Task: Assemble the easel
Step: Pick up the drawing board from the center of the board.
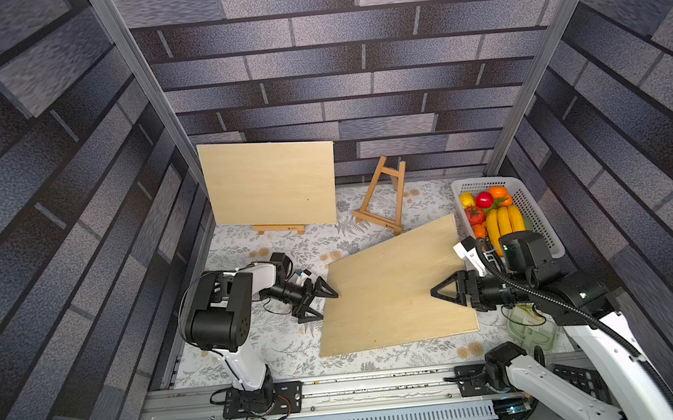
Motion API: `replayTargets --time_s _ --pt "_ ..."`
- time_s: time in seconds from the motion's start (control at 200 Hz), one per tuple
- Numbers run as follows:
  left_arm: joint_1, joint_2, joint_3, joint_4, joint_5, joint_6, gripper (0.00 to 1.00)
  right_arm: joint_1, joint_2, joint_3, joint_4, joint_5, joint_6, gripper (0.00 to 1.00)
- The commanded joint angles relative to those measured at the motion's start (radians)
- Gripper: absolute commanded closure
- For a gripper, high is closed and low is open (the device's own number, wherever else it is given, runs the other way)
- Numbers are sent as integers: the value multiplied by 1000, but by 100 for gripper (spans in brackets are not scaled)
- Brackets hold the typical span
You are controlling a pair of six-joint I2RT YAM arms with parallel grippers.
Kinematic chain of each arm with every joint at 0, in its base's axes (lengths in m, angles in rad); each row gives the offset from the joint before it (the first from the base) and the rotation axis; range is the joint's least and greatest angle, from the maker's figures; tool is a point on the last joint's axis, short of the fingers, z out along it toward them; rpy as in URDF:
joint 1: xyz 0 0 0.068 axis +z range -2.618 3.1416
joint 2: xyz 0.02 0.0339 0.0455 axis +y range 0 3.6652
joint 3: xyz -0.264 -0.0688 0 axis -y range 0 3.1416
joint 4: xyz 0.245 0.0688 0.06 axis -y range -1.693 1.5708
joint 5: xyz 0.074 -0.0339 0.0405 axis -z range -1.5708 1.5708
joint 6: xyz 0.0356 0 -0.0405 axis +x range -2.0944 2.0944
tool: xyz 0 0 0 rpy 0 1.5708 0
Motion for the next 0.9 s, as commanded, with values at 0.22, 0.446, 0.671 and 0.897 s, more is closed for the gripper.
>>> replayTargets --time_s 0.22,0.446,0.671,0.897 --pt "-1 33 -16 -8 -89 43 0 2 20 7 62 -79 10 35" --pt "10 37 -16 -8 -101 45 0 -19 38 49 -50 0 -69 58" --pt "24 22 -7 -21 -98 42 0 -35 59 89 -140 44 -143 88" --pt "61 -26 14 -30 -102 19 0 -40 62 115 -200 143 -187 100"
